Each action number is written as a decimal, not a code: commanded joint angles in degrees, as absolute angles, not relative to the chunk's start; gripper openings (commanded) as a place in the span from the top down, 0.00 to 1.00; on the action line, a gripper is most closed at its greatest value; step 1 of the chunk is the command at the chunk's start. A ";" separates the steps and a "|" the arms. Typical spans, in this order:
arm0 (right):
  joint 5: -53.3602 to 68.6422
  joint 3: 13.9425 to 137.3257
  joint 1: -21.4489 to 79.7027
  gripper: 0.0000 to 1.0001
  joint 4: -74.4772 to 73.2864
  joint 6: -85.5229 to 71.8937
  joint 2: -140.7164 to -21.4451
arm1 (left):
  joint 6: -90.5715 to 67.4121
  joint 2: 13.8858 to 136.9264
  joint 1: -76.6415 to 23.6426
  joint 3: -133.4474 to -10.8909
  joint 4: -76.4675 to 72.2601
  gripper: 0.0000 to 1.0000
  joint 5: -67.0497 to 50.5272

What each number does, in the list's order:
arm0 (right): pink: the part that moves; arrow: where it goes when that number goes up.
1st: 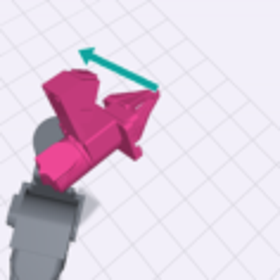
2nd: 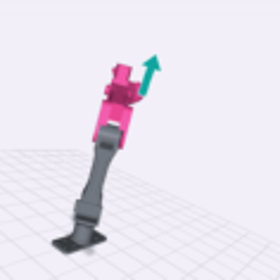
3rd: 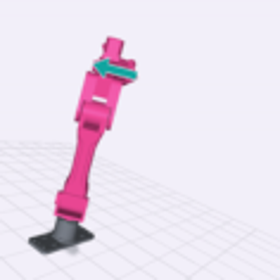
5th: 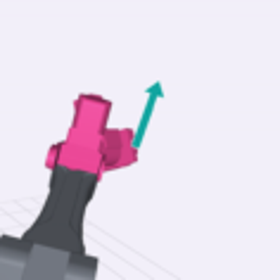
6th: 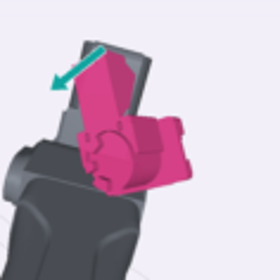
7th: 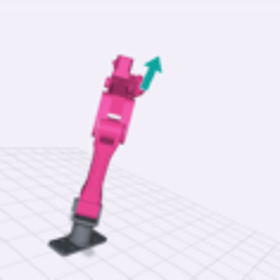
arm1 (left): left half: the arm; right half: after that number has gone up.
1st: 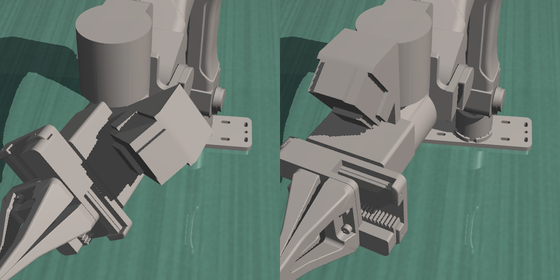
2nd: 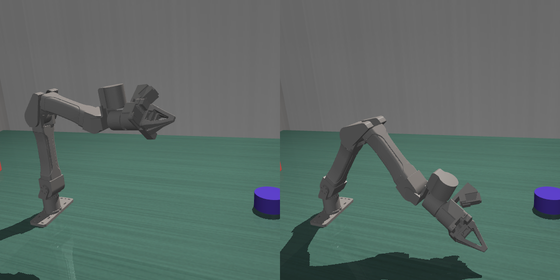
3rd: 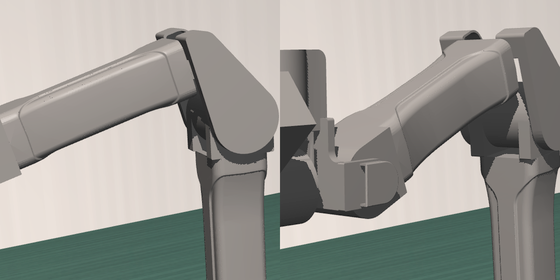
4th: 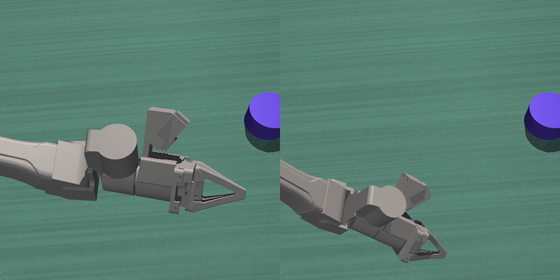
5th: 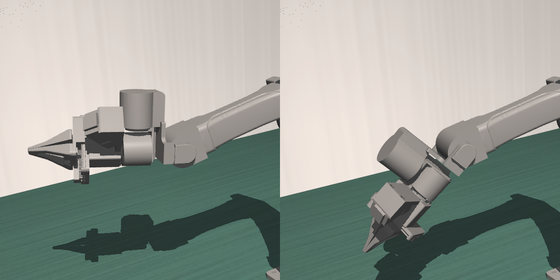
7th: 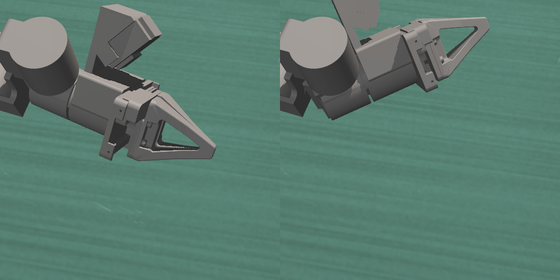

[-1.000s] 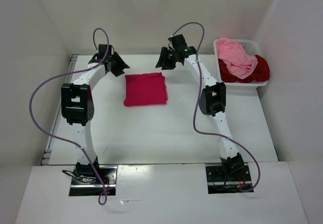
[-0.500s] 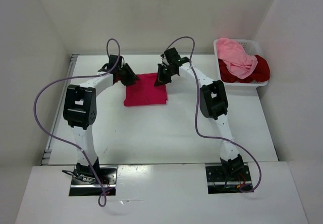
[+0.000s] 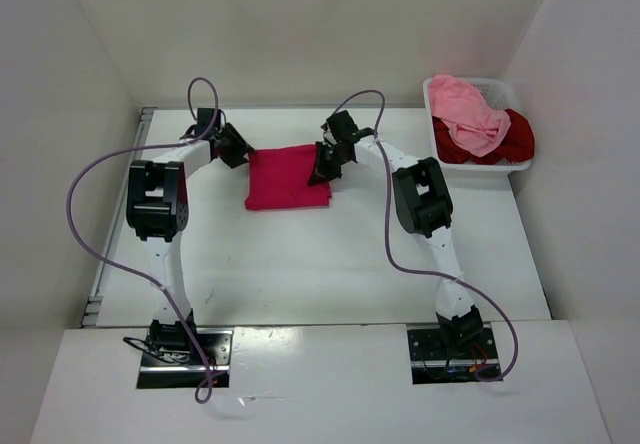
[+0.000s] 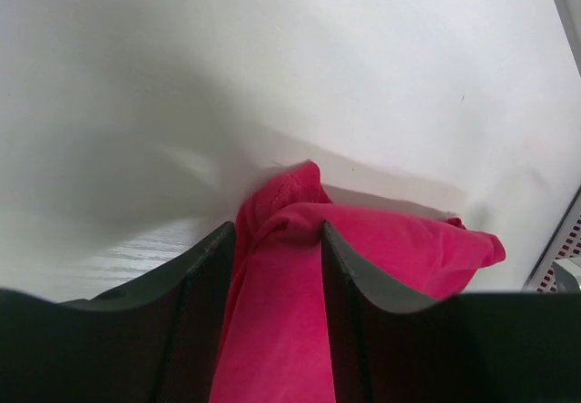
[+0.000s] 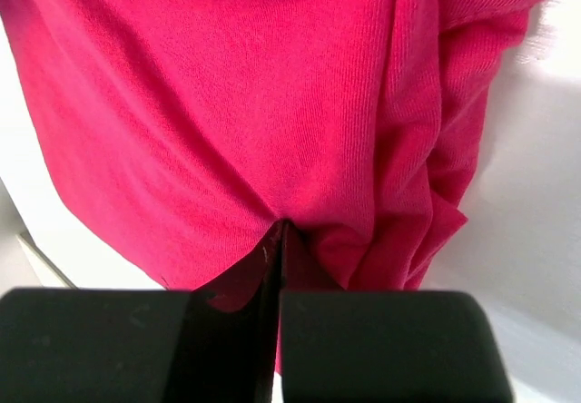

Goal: Fold and stack the t-shirts
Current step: Smooth out wrinkles on the folded tshirt, then put the neatly folded tshirt into the corner of the board with the left arm, then grab crumpled tshirt from bin with the right arm, then move the tshirt to the center of the board, then flatten out the tshirt

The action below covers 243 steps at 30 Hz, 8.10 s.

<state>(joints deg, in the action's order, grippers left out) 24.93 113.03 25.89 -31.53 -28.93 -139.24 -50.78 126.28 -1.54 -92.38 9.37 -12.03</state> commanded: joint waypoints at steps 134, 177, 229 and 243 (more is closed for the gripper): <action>-9.76 121.79 -11.51 0.68 -33.21 -40.26 -134.54 | -43.59 87.36 -25.40 -55.02 10.55 0.50 -18.11; 19.07 85.45 10.57 1.00 -16.60 -40.87 -91.40 | -38.95 77.87 -0.78 -60.66 19.59 0.36 -20.06; 18.54 87.63 9.40 1.00 -23.12 -35.33 -91.32 | -30.67 97.82 -27.42 -50.89 18.02 0.70 -20.21; 21.97 95.61 9.40 1.00 -31.97 -33.23 -81.05 | -31.38 77.97 -20.49 -70.82 34.43 1.00 -12.84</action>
<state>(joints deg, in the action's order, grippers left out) 20.47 88.64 9.34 -29.74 -35.55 -89.73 -31.75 85.27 -22.98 -63.90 29.08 -15.77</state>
